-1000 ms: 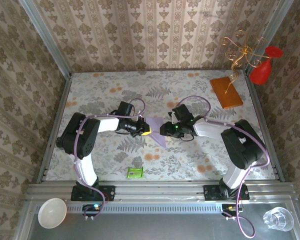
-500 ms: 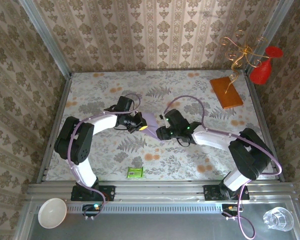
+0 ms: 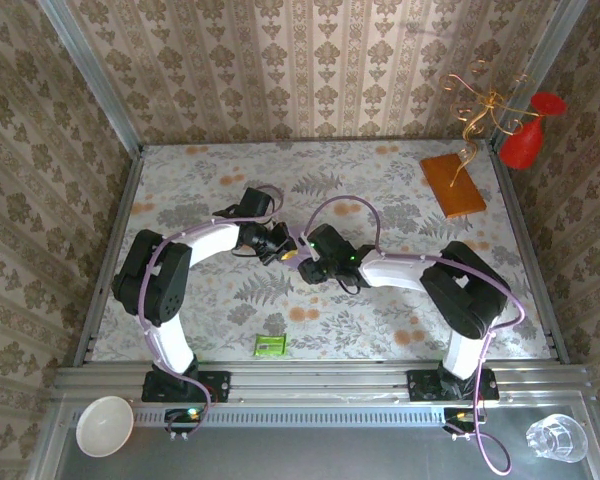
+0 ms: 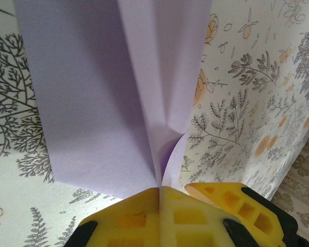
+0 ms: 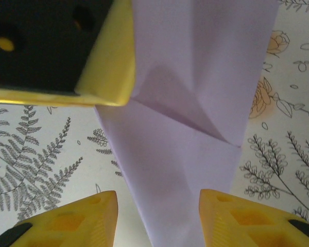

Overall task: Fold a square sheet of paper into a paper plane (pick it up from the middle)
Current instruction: Fourth fold the wing at the center of the table.

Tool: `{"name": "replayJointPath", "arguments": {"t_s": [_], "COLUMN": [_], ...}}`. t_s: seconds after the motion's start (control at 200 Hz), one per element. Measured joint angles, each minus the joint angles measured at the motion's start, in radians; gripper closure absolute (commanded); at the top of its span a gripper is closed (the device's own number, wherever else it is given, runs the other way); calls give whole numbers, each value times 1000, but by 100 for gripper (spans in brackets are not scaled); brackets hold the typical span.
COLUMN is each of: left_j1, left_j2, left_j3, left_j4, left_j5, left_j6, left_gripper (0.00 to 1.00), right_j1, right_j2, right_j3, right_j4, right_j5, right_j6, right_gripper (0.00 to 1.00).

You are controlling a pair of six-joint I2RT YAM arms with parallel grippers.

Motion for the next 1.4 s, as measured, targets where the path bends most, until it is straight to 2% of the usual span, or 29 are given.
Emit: {"name": "replayJointPath", "arguments": {"t_s": [0.755, 1.19, 1.401], "left_j1": [-7, -6, -5], "left_j2": [2, 2, 2], "left_j3": [1, 16, 16], "left_j4": [-23, -30, -30], "left_j5": [1, 5, 8], "left_j6": [-29, -30, -30], "left_gripper": [93, 92, 88], "right_j1": [21, 21, 21], "right_j2": [26, 37, 37], "right_j3": [-45, -53, -53], "right_j4": [76, 100, 100], "right_j5": [60, 77, 77], "right_j6": [-72, -84, -94], "right_gripper": [55, 66, 72]}}
